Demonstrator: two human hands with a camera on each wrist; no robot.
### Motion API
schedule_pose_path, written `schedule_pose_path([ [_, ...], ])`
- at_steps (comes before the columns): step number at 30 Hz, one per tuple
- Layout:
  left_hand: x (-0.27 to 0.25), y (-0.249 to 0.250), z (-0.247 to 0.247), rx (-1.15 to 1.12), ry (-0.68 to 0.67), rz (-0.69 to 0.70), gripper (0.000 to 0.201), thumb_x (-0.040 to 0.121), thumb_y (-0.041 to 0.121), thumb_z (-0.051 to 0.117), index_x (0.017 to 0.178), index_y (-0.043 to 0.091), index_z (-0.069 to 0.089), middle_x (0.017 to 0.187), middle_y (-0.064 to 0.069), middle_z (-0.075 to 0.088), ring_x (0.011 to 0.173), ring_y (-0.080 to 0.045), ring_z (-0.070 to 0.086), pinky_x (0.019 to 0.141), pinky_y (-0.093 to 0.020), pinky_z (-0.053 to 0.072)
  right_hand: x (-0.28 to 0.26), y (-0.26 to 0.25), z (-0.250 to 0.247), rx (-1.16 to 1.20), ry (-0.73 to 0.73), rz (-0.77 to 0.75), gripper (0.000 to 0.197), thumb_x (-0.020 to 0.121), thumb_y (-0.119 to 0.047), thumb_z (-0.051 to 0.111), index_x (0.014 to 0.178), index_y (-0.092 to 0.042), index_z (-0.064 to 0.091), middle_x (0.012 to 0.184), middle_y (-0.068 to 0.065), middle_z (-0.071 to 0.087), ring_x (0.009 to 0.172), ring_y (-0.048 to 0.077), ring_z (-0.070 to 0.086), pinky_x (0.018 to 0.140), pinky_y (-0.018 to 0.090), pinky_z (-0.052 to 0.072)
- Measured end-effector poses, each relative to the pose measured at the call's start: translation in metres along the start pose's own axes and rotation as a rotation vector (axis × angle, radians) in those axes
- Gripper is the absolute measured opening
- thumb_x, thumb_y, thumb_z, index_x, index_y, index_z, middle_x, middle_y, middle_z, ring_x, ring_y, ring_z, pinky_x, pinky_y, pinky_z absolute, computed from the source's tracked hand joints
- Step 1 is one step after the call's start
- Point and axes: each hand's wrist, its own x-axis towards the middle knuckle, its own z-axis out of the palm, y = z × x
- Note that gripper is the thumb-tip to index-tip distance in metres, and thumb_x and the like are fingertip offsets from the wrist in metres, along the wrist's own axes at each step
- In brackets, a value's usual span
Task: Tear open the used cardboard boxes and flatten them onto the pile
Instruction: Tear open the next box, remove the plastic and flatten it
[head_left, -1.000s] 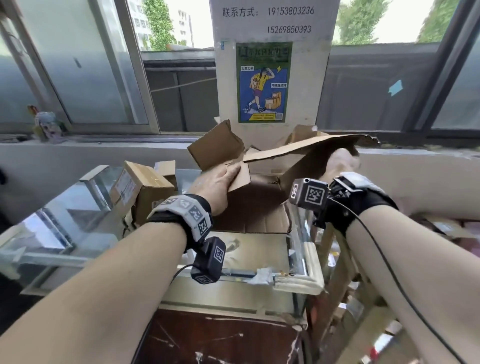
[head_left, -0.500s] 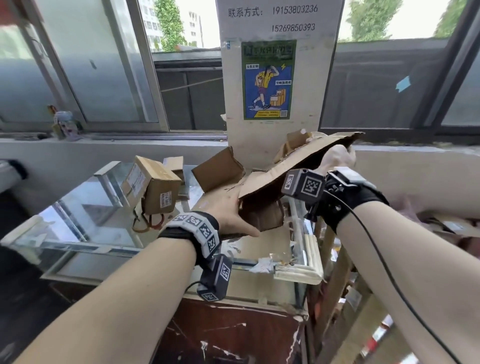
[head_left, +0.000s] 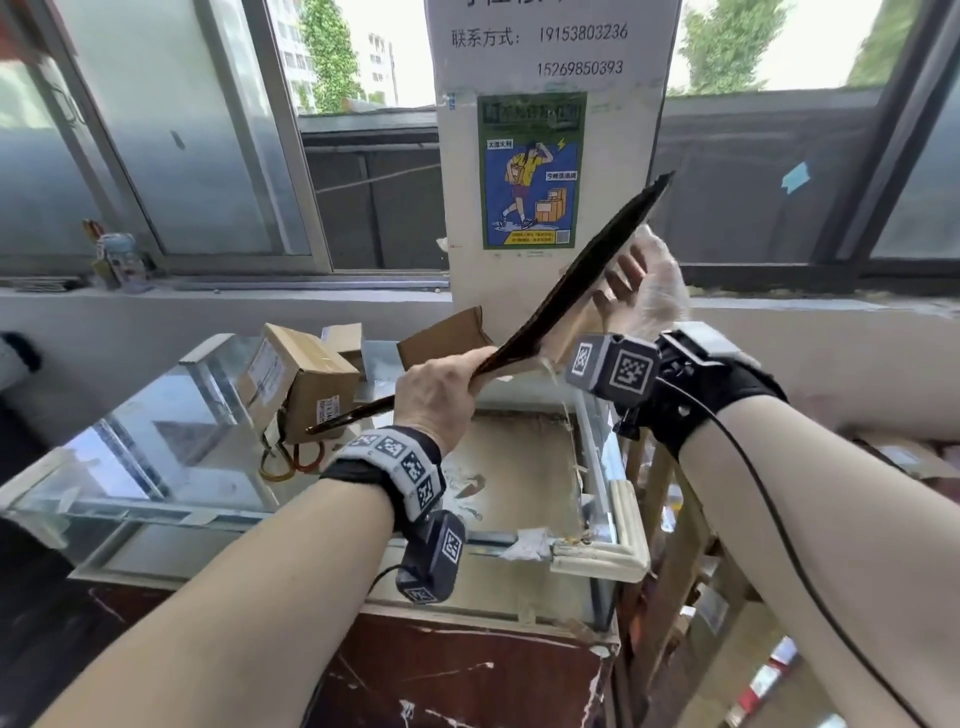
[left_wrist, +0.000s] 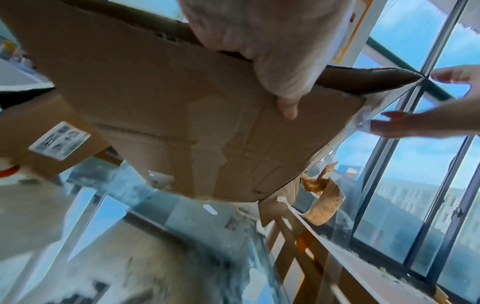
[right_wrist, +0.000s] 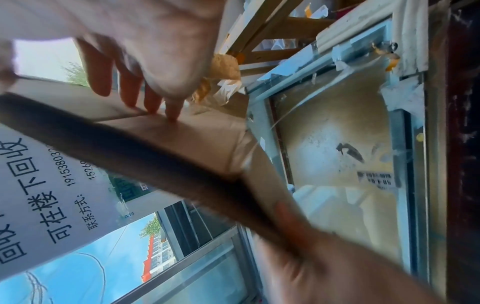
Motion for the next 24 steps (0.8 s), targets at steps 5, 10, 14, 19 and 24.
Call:
schedule_pose_path([
  [5, 0.051, -0.009, -0.032, -0.117, 0.155, -0.201, 0.026, 0.093, 0.031, 0.055, 0.115, 0.022, 0.065, 0.098, -0.013, 0.07, 0.093, -0.036, 0.061, 0.076, -0.036, 0.043, 0.012, 0.022, -0.006, -0.553, -0.07, 0.008, 0.055, 0.087, -0.041, 0.061, 0.136, -0.019, 0.048, 0.135, 0.003, 0.053, 0.126, 0.023, 0.048, 0.106, 0.046, 0.038],
  [10, 0.098, -0.032, -0.068, -0.686, 0.297, -0.439, 0.024, 0.082, 0.029, 0.066, 0.095, 0.01, 0.069, 0.094, -0.011, 0.072, 0.093, -0.03, 0.066, 0.087, -0.041, 0.052, 0.018, 0.043, -0.009, -0.845, -0.173, 0.007, 0.078, 0.089, -0.035, 0.063, 0.151, -0.024, 0.017, 0.155, 0.006, 0.028, 0.139, 0.024, 0.033, 0.114, 0.041, 0.027],
  [14, 0.11, -0.046, -0.078, -0.969, 0.237, -0.578, 0.014, 0.088, 0.018, 0.066, 0.102, 0.017, 0.066, 0.103, 0.0, 0.068, 0.094, -0.013, 0.061, 0.088, -0.026, 0.049, 0.02, 0.049, -0.002, -1.193, -0.139, 0.009, 0.083, 0.085, -0.048, 0.059, 0.151, -0.035, 0.011, 0.155, 0.009, 0.024, 0.139, 0.033, 0.029, 0.115, 0.044, 0.024],
  [19, 0.105, -0.081, -0.061, -1.033, -0.109, -0.79, 0.014, 0.083, 0.026, 0.071, 0.094, 0.02, 0.065, 0.111, -0.004, 0.068, 0.1, -0.023, 0.063, 0.095, -0.048, 0.049, 0.013, 0.051, -0.001, -1.472, -0.105, -0.017, 0.076, 0.09, -0.044, 0.054, 0.151, -0.032, 0.01, 0.159, 0.014, 0.001, 0.145, 0.036, 0.0, 0.116, 0.046, 0.005],
  [24, 0.079, -0.108, -0.012, -0.918, -0.555, -1.028, 0.02, 0.092, 0.03, 0.061, 0.086, 0.011, 0.06, 0.07, -0.011, 0.071, 0.078, -0.031, 0.061, 0.088, -0.047, 0.05, 0.008, 0.072, -0.013, -1.741, -0.294, 0.018, 0.066, 0.09, -0.04, 0.055, 0.147, -0.021, 0.029, 0.154, 0.017, 0.024, 0.143, 0.033, 0.017, 0.115, 0.04, 0.013],
])
